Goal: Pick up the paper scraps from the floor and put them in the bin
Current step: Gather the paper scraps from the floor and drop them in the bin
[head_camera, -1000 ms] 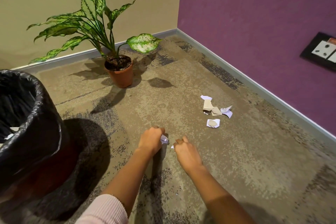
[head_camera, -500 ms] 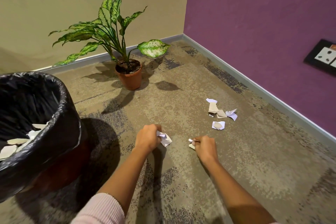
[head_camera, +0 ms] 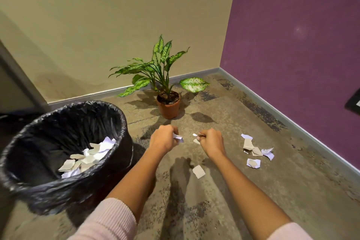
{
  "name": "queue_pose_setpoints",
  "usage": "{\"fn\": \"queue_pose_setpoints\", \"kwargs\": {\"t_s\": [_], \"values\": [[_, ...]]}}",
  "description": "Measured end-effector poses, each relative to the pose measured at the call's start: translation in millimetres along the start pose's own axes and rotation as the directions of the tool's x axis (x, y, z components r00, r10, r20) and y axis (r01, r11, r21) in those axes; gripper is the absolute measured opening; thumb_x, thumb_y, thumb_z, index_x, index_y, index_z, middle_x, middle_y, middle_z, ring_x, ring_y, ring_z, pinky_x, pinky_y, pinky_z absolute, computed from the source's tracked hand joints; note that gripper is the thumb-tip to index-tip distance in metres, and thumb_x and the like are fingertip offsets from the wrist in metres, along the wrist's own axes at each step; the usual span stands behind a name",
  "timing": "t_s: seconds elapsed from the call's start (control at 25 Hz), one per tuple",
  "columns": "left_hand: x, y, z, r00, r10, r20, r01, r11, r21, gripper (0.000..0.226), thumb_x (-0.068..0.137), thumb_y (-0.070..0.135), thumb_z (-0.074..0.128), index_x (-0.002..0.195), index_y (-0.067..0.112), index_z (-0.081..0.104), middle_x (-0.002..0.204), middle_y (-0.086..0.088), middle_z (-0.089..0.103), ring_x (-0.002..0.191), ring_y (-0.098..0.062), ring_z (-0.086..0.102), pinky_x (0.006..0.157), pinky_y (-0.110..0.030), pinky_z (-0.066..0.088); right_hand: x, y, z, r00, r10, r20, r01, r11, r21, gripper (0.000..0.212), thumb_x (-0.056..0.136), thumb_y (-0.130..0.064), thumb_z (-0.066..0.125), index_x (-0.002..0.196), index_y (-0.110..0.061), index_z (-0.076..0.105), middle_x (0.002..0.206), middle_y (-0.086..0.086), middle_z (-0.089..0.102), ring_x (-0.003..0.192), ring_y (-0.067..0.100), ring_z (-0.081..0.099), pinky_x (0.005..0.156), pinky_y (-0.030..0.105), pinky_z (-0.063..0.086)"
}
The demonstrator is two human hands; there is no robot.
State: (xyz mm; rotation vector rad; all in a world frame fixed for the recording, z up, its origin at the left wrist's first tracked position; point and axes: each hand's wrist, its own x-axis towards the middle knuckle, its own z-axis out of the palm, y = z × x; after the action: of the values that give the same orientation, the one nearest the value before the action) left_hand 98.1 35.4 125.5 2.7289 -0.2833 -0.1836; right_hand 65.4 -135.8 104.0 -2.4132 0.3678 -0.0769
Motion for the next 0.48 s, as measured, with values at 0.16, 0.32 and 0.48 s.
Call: {"fn": "queue_pose_setpoints", "kwargs": {"t_s": [0.16,0.32,0.48], "values": [[0.4,-18.5,-74.8,0.995,-0.006,-0.096,0.008,1.000,0.026,0.023,0.078,0.029,0.073,0.099,0.021,0.070,0.103,-0.010,0.072,0.102,-0.032,0.064,0.072,-0.033,0.046,12.4,-86.7,-4.4,0.986,-0.162,0.028,0.160,0.985,0.067,0.019,0.085,-0.017,0.064,0.099,-0.017,0.077,0.097,0.014,0.074,0.093,0.029,0.066,0.075,0.028,0.048],[0.9,-48.2,-148.0,0.997,-0.036,-0.063,0.040,0.997,0.062,0.049,0.073,0.027,0.082,0.118,0.016,0.067,0.117,-0.012,0.068,0.110,-0.030,0.061,0.079,-0.032,0.045,20.7,-155.3,-1.1,0.967,-0.243,0.075,0.236,0.968,0.091,0.018,0.085,-0.018,0.064,0.097,-0.020,0.077,0.097,0.008,0.075,0.095,0.026,0.067,0.074,0.027,0.050],[-3.2,-90.2,-206.9,0.995,-0.097,-0.008,0.097,0.993,0.061,0.058,0.069,0.024,0.086,0.121,0.011,0.065,0.112,-0.010,0.070,0.102,-0.027,0.065,0.082,-0.032,0.049,17.5,-214.0,11.2,0.926,-0.357,0.124,0.340,0.930,0.136,0.017,0.085,-0.016,0.067,0.098,-0.016,0.077,0.099,0.008,0.075,0.093,0.023,0.067,0.083,0.034,0.056]]}}
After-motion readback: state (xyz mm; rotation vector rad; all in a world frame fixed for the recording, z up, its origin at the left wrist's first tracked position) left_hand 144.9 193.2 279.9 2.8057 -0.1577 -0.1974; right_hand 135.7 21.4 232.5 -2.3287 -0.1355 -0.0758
